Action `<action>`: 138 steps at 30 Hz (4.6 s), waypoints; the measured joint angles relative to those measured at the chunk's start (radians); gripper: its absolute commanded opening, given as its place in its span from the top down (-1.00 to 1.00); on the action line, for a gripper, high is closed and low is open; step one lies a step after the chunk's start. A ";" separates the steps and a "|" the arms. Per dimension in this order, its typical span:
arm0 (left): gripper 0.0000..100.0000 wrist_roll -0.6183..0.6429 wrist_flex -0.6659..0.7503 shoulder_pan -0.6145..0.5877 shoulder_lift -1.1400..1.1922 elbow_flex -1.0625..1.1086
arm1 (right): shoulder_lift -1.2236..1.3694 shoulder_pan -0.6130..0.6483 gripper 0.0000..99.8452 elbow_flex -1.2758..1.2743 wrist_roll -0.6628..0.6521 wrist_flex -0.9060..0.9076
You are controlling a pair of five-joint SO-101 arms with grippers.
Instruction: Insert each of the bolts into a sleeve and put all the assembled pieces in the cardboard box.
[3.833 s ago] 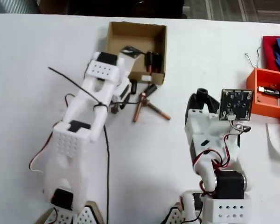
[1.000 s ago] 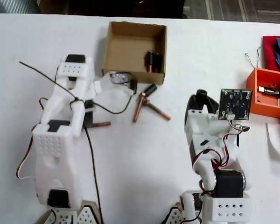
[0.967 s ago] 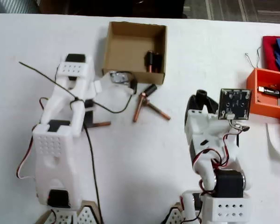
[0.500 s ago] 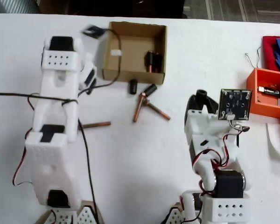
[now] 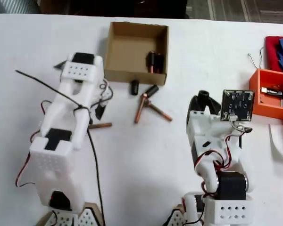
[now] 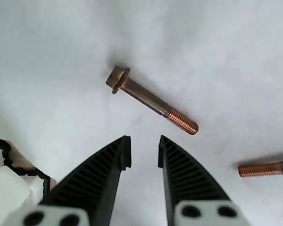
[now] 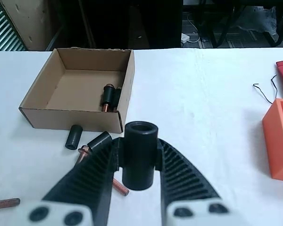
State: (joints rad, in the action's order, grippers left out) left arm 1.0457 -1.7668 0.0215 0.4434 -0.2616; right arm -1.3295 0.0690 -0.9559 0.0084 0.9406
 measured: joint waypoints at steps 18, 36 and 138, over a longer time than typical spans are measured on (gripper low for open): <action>0.30 0.077 0.031 -0.052 0.000 0.127 | 0.000 0.000 0.95 0.000 0.000 0.000; 0.30 0.100 0.233 -0.135 0.000 0.278 | 0.000 0.000 0.95 0.000 0.000 0.000; 0.95 -0.353 0.252 -0.110 0.187 -0.031 | 0.000 0.000 0.95 0.000 0.000 0.000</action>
State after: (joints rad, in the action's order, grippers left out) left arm 0.6928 -1.5152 -0.0890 0.6306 -0.2923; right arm -1.3295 0.0690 -0.9559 0.0084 0.9406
